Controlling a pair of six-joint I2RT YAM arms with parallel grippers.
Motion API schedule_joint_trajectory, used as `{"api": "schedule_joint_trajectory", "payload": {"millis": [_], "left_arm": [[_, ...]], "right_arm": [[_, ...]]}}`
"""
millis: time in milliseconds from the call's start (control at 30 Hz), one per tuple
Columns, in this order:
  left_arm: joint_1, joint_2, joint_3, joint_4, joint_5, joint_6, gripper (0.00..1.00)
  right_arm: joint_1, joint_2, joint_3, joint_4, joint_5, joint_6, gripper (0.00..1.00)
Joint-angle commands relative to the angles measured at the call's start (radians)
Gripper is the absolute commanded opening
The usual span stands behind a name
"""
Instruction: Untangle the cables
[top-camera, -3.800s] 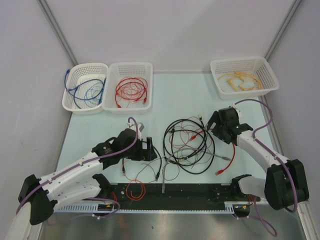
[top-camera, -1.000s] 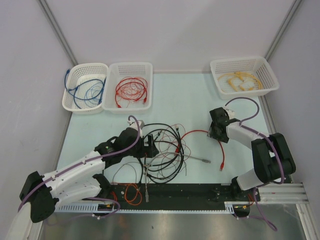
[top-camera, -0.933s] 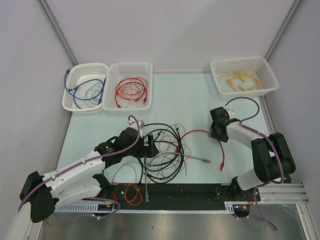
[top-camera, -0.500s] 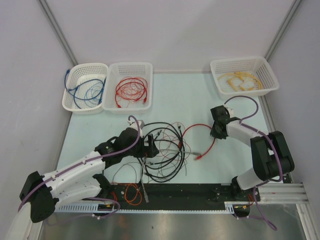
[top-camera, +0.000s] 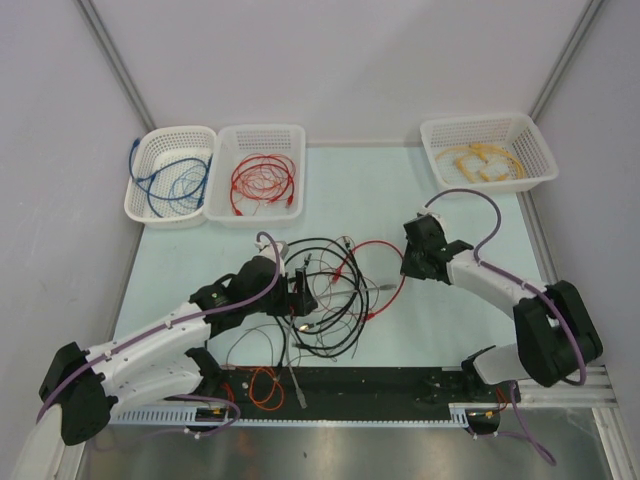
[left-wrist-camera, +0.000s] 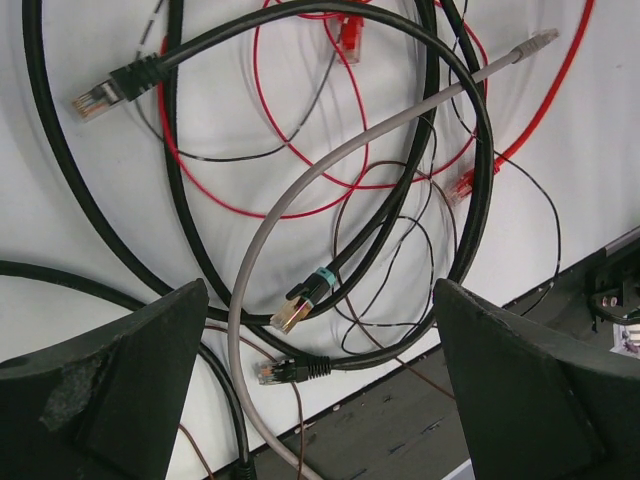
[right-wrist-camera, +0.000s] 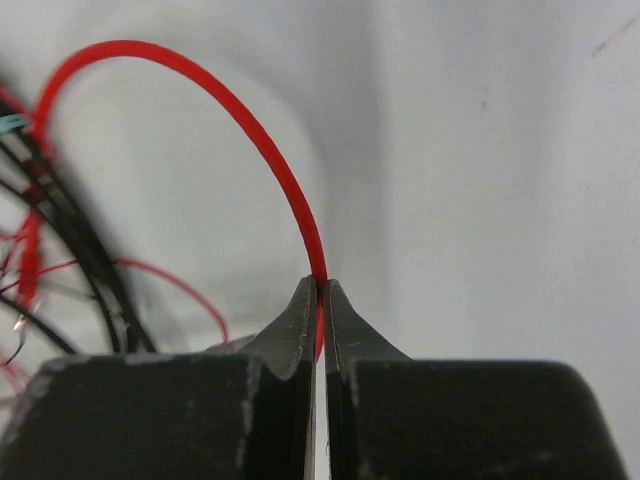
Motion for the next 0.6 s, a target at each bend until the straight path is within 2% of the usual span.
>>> {"api": "schedule_joint_trajectory", "payload": {"millis": [0, 233, 300, 400, 467, 567], "left_arm": [[-0.002, 0.013, 0.037, 0.032, -0.013, -0.016, 1.00], [-0.002, 0.001, 0.066, 0.040, -0.075, -0.021, 1.00], [-0.002, -0.010, 0.078, 0.048, -0.092, -0.007, 1.00], [-0.004, -0.057, 0.089, 0.139, -0.088, 0.011, 1.00], [-0.002, -0.085, 0.080, 0.204, -0.079, 0.024, 1.00], [-0.002, -0.095, 0.083, 0.278, -0.066, 0.037, 1.00]], "right_arm": [[0.033, -0.156, 0.080, -0.058, 0.000, 0.010, 0.00], [0.114, -0.339, 0.145, -0.118, 0.052, 0.010, 0.00], [0.122, -0.405, 0.165, -0.084, 0.037, 0.004, 0.00], [0.139, -0.492, 0.186, -0.012, -0.017, 0.009, 0.00], [0.147, -0.500, 0.211, -0.024, -0.003, 0.003, 0.00], [0.141, -0.442, 0.234, -0.113, 0.020, -0.051, 0.32]]}}
